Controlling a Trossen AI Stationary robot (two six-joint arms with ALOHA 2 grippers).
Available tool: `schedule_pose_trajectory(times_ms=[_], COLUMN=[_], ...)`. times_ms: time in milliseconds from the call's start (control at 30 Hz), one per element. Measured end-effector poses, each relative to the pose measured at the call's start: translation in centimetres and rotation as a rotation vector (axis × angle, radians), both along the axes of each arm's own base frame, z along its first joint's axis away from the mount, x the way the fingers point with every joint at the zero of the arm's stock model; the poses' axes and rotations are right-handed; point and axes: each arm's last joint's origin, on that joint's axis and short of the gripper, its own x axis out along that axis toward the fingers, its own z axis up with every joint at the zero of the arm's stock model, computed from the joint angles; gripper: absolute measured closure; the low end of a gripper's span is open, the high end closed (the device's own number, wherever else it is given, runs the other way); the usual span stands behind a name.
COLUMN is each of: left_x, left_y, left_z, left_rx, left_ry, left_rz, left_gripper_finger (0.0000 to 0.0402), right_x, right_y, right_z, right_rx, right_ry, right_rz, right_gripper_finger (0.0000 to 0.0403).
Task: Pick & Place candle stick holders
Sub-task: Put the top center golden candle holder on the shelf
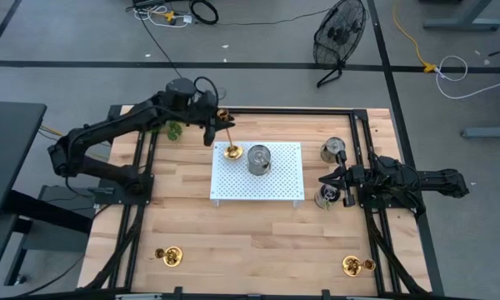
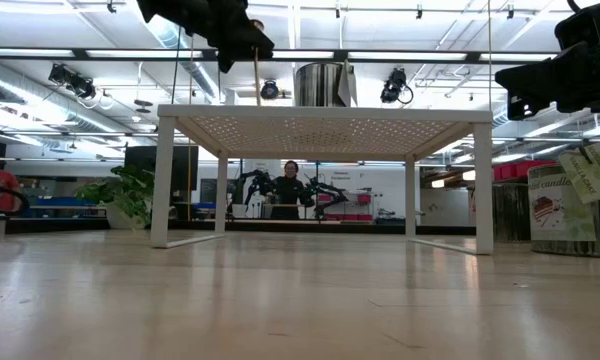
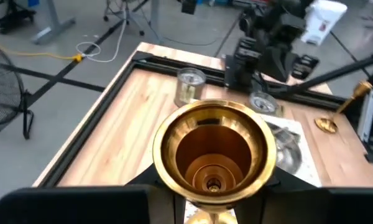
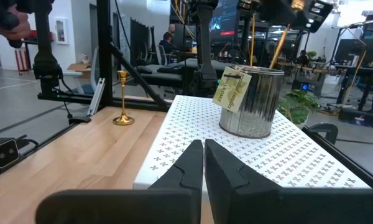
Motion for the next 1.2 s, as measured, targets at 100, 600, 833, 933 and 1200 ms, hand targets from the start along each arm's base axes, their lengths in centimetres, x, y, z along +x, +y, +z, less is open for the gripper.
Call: schedule_pose_trajectory(times_ms=[100, 600, 833, 933, 1200], left_x=[-0.4, -1.7, -1.4, -1.3, -1.3], left_y=[-0.6, -2.8, -3.4, -3.5, -3.5], left_z=[0.1, 1.8, 1.5, 1.5, 1.2], left_rx=[0.030, 0.102, 0.235, 0.244, 0.212], left_ry=[0.020, -0.023, 0.041, 0.047, 0.050], left_rz=[-0.030, -0.089, -0.054, -0.053, -0.038], left_gripper_finger=[0.0305, 0.0305, 0.0305, 0.0305, 0.0305], right_x=[0.0, 0.0, 0.0, 0.0, 0.0], right_y=[0.0, 0.0, 0.0, 0.0, 0.0], right_z=[0.0, 0.0, 0.0, 0.0, 0.0], right_rx=[0.000, 0.000, 0.000, 0.000, 0.000], right_ry=[0.000, 0.000, 0.000, 0.000, 0.000], right_rz=[0.000, 0.000, 0.000, 0.000, 0.000], right_gripper_finger=[0.0382, 0.0382, 0.0382, 0.0382, 0.0382])
